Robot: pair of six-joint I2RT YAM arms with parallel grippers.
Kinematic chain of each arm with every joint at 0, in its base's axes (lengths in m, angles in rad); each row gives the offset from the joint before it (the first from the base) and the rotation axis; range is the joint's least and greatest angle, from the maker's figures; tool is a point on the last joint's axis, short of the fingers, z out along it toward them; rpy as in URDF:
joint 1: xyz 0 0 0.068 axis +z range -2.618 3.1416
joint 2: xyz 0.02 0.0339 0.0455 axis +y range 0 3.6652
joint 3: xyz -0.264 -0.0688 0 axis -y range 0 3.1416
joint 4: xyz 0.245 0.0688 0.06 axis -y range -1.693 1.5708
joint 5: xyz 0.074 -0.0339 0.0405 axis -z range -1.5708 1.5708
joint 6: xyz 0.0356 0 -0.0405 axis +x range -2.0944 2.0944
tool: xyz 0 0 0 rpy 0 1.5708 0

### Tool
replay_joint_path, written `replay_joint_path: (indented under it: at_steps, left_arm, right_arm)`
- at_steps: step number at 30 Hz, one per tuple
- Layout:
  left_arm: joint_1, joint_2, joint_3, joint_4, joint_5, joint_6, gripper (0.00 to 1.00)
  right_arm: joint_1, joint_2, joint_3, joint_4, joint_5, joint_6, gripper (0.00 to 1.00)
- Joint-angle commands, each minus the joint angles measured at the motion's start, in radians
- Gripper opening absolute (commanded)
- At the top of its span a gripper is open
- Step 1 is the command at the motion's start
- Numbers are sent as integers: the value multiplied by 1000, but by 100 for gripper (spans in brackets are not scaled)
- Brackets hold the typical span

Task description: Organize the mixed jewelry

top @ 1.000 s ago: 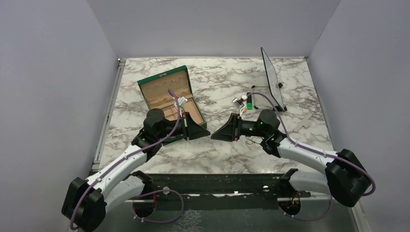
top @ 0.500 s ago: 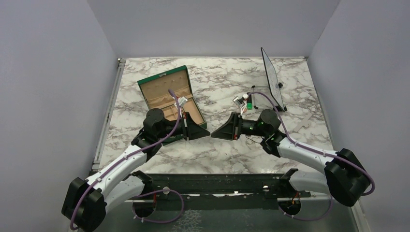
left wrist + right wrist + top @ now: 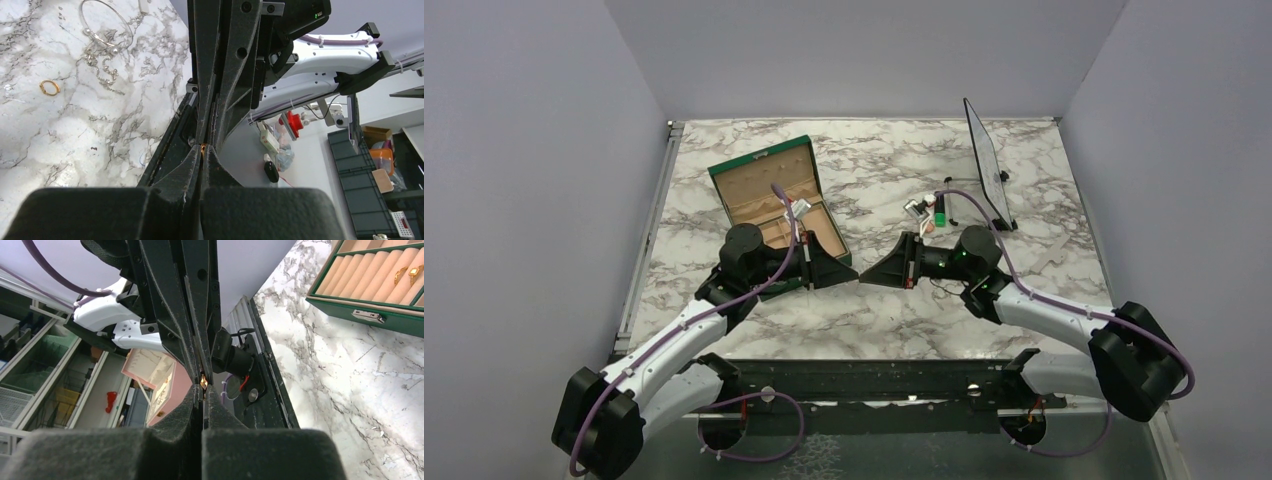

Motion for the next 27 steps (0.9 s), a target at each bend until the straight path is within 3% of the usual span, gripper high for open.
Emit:
replay_joint_path:
  at_steps: [1, 8, 13, 20, 27]
  left_arm:
    - [3, 1, 39, 24, 21, 4, 4]
    - [6, -18, 24, 1, -50, 2, 57]
    - [17, -60, 85, -220, -214, 113, 78]
    - [21, -187, 189, -583, -681, 242, 87]
    - [21, -370, 205, -717, -996, 332, 87]
  right_arm:
    - [1, 2, 22, 64, 13, 8, 1]
    - [1, -34, 5, -25, 68, -23, 1]
    - [1, -46, 20, -162, 122, -106, 1]
    - [27, 12, 198, -565, 353, -299, 1]
    - [144, 130, 389, -784, 640, -371, 1]
